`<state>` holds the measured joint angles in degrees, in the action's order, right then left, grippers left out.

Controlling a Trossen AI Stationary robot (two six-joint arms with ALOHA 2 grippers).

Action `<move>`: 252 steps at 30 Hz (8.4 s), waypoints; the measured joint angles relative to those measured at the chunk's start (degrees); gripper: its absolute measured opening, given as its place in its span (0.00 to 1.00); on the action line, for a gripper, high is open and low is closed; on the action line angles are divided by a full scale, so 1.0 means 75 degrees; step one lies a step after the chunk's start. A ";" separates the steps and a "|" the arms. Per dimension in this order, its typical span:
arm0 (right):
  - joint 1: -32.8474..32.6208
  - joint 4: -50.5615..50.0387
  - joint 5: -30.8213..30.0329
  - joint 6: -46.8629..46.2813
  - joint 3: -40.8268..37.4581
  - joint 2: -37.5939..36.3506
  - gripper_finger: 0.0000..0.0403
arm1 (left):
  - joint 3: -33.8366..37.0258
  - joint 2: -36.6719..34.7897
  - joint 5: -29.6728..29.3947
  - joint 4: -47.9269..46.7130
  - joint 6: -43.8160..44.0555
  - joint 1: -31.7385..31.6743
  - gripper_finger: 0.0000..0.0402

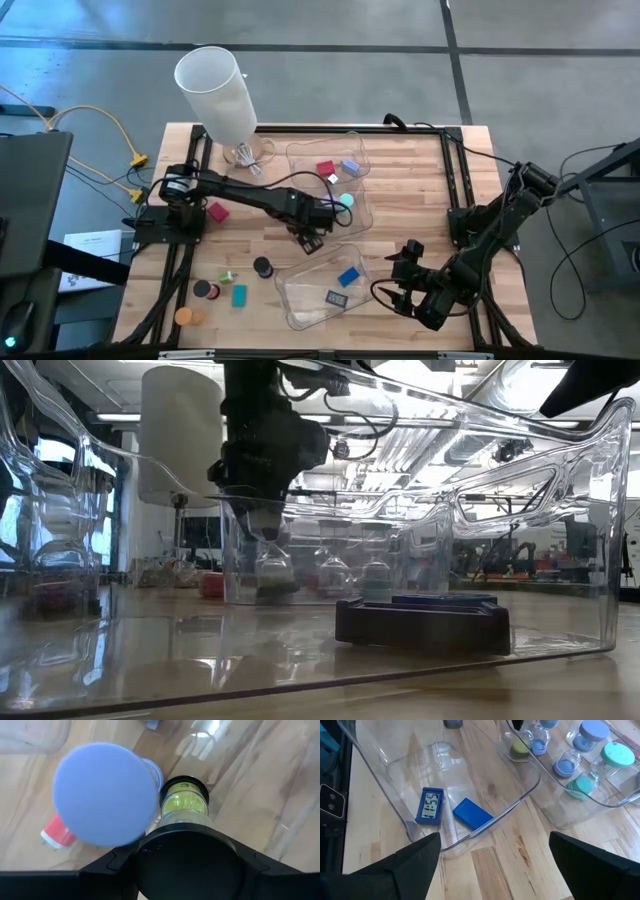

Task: Pick & Place Office items
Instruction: Put the green hourglass into the middle transparent bin, then put the red charger adapter into the top transparent bin

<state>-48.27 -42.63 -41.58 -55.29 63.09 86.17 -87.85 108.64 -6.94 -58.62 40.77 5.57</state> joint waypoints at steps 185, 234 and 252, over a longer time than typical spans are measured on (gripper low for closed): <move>0.0289 0.0344 -0.0032 0.0379 -0.0009 0.0000 0.90 | -0.0061 -0.2101 0.0136 -0.1665 0.1194 0.3216 0.80; 0.0119 0.0707 0.0159 0.0379 -0.0009 0.0000 0.90 | -0.0061 -0.2101 0.0596 -0.0163 0.0703 0.2662 0.80; 0.0119 0.0740 0.0163 0.0405 -0.0009 0.0000 0.90 | -0.0061 -0.2101 0.0473 -0.0229 0.0499 0.2665 0.80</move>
<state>-47.37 -37.08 -40.36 -52.25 63.02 86.17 -88.31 92.88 -3.39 -60.34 44.51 25.56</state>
